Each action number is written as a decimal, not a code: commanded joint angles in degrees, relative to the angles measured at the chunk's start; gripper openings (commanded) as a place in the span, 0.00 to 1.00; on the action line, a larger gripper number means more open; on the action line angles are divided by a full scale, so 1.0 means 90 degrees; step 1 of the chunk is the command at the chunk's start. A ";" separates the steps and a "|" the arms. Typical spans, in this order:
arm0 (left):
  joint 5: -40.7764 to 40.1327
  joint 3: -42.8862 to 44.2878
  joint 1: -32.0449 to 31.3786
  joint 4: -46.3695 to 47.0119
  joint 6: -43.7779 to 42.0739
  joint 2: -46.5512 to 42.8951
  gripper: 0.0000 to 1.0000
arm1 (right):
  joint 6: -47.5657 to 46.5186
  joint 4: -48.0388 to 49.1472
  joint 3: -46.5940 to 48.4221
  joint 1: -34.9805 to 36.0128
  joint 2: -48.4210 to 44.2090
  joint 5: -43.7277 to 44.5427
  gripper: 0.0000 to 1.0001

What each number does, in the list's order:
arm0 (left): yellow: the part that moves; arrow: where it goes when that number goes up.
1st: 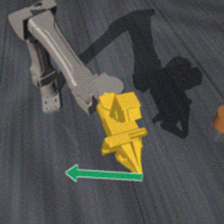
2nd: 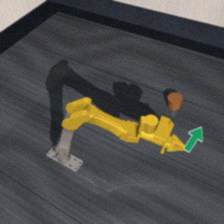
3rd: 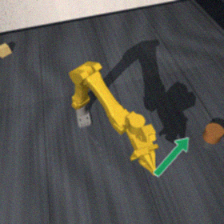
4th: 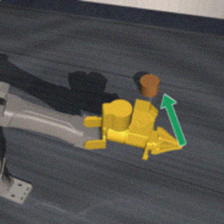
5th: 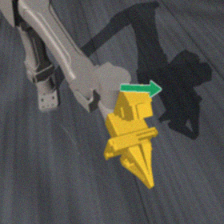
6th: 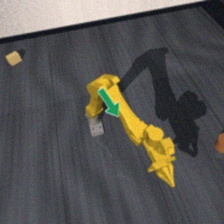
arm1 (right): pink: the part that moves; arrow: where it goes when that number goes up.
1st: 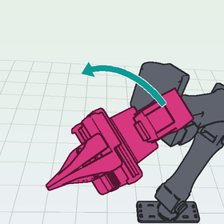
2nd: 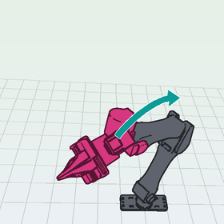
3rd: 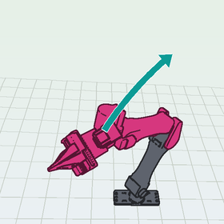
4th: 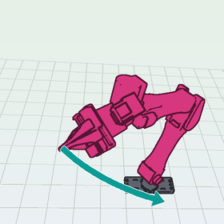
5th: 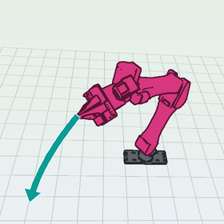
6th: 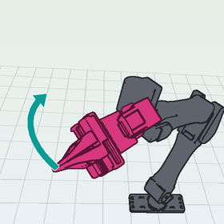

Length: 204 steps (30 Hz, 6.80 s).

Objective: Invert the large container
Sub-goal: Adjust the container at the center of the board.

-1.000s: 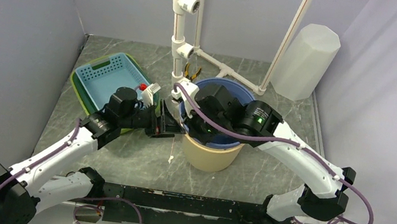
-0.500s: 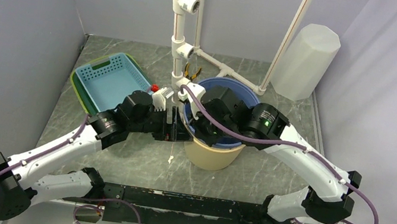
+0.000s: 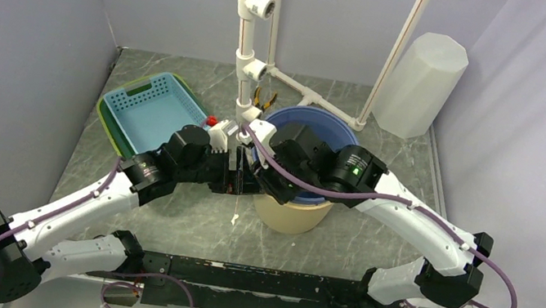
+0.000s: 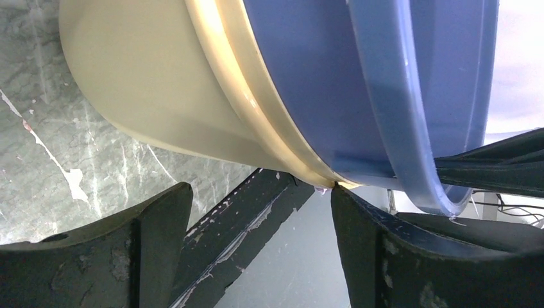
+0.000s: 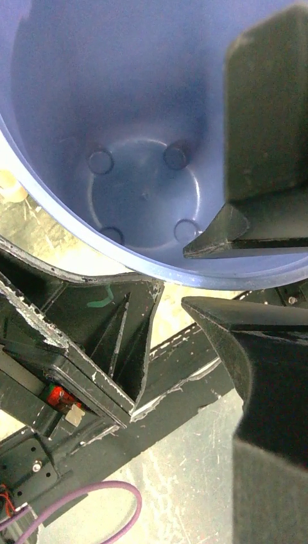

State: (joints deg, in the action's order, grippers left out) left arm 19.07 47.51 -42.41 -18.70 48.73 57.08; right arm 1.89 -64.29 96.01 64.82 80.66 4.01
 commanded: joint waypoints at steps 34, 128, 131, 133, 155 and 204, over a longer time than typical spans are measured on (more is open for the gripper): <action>-0.0904 -0.0888 0.0006 0.1249 0.1392 -0.0429 0.87 | 0.0030 0.0913 0.0002 0.0048 -0.1169 -0.0494 0.00; 0.0127 -0.0910 0.0012 0.2633 0.1232 -0.0126 0.91 | -0.1225 0.3524 -0.1585 0.1847 -0.2124 0.3384 0.00; 0.0120 -0.1209 0.0006 0.3209 0.1434 -0.0329 0.92 | -0.1257 0.3319 -0.1563 0.1843 -0.1869 0.3569 0.00; 0.0063 -0.1242 0.0011 0.3254 0.1430 -0.0405 0.92 | -0.1238 0.3233 -0.1500 0.1841 -0.1784 0.3570 0.00; -0.0123 -0.1598 0.0011 0.4325 0.2187 -0.0402 0.94 | -0.1329 0.3094 -0.1717 0.1842 -0.1787 0.2864 0.00; -0.0426 -0.0957 0.0006 0.1469 0.1610 0.0486 0.94 | -0.1683 0.4910 -0.2344 0.1846 -0.3006 0.1554 0.00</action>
State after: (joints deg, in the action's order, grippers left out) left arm 18.22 39.48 -42.19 0.54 66.19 58.46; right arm -9.41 -47.13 71.96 79.22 56.95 23.46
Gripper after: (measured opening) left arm 0.943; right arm 0.068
